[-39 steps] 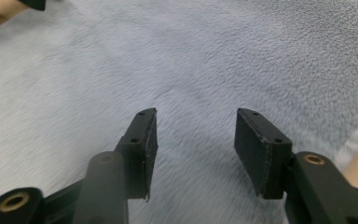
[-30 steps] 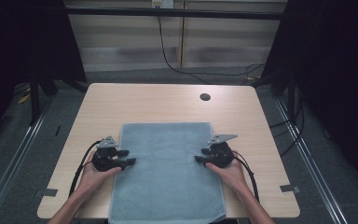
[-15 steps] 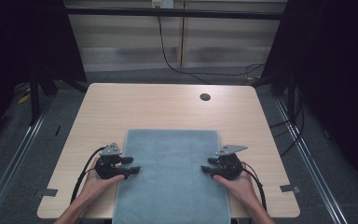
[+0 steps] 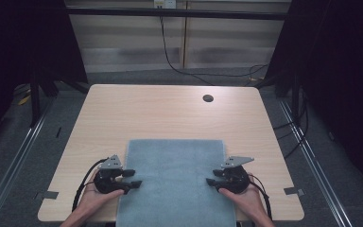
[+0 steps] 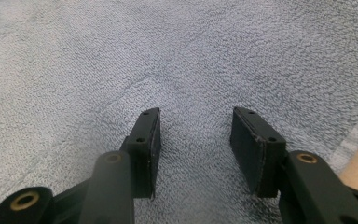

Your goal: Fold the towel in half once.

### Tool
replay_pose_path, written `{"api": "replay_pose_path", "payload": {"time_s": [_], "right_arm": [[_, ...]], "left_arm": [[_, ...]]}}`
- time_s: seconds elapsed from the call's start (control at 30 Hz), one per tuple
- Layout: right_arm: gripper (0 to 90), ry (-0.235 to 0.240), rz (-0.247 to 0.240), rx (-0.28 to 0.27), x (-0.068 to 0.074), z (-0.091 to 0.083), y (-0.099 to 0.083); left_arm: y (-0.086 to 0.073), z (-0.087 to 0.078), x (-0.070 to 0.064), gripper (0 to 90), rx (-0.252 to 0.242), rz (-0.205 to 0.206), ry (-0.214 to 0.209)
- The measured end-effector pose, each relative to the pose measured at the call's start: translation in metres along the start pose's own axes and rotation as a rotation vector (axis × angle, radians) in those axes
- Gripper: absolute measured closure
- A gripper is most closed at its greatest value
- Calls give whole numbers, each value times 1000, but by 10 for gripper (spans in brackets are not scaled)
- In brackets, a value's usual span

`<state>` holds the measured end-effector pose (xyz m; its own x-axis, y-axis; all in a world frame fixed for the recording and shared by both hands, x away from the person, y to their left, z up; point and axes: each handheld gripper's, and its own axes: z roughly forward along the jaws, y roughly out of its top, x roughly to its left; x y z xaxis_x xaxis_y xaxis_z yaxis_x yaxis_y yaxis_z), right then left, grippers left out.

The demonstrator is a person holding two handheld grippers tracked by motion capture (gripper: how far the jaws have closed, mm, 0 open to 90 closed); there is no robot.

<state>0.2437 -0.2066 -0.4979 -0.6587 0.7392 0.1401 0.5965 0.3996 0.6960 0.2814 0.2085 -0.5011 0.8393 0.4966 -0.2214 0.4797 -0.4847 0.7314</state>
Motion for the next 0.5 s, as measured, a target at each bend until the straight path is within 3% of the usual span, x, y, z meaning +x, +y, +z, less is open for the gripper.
{"api": "replay_pose_path", "payload": {"time_s": [0.17,0.33,0.43,0.5], "right_arm": [[531,25,17,14,7,-7,-6],[511,66,26,28,12,-16,-9],[487,40,7,-33,3,-25,4],[504,-8,-14,-80,-10,-30,16]], "left_arm": [[-2,-3,-7,440,16,-18,-8],[-5,-5,-13,444,25,-1,-13],[-4,-5,-10,453,24,-1,-20],[-4,-4,-10,453,22,2,-25]]}}
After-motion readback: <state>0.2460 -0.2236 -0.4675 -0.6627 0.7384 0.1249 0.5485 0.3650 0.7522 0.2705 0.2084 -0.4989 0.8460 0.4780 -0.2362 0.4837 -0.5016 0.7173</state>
